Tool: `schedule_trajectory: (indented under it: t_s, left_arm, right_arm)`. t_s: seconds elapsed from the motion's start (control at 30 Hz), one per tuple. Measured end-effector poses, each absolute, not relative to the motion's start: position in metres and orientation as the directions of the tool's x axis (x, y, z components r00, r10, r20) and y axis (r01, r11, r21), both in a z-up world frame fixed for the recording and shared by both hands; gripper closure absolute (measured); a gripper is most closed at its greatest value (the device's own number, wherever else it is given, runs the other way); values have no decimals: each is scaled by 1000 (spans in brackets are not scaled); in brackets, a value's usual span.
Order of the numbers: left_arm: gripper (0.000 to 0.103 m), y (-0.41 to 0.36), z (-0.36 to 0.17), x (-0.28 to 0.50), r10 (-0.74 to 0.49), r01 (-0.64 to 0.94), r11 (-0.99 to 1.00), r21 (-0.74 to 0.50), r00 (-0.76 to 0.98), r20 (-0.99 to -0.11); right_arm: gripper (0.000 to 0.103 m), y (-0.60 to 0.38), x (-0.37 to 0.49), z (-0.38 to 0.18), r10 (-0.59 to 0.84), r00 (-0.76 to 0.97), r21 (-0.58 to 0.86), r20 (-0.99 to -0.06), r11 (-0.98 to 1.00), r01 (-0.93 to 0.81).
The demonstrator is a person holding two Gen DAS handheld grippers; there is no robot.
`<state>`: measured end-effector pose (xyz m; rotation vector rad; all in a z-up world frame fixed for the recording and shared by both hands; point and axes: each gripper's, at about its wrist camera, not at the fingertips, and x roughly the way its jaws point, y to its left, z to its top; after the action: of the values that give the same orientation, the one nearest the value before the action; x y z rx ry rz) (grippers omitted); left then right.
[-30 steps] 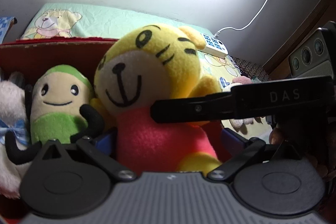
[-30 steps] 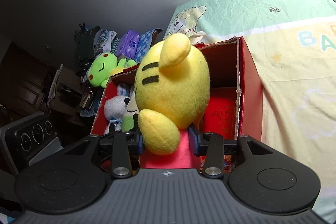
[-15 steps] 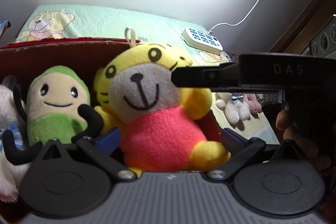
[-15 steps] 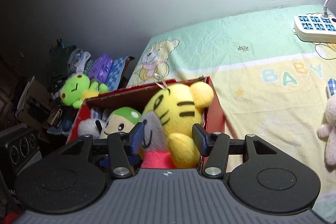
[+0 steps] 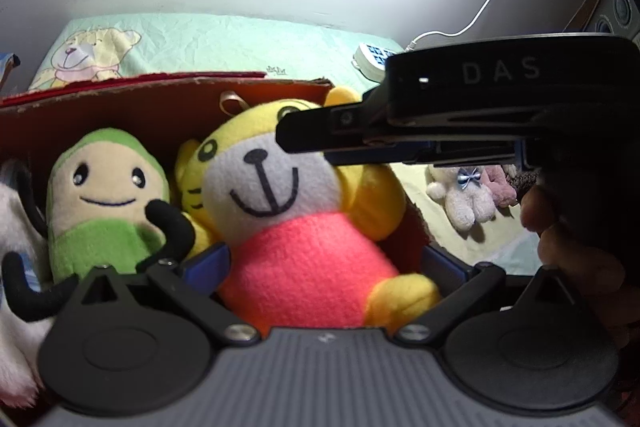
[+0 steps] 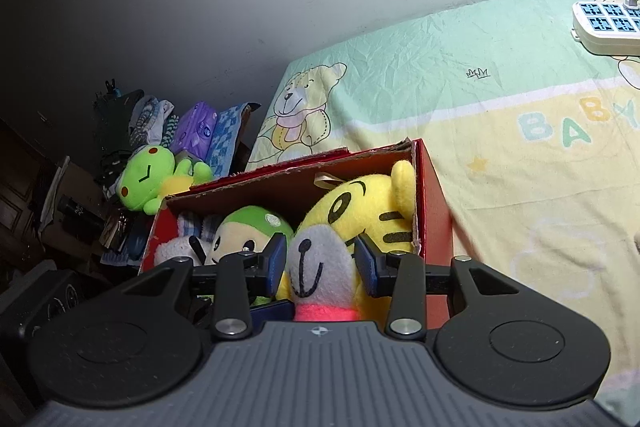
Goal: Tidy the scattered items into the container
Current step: 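Lower the tiger plush into the box beside the green plush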
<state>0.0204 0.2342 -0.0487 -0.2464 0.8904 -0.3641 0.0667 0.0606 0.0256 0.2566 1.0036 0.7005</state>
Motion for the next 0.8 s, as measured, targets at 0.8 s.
schedule_trajectory:
  t_s: [0.8]
  left_arm:
    - [1,228,-39,20,-292,128,955,-266,553,-780]
  right_arm:
    - [61,35,48,25,650,410,520,-639,759,-393]
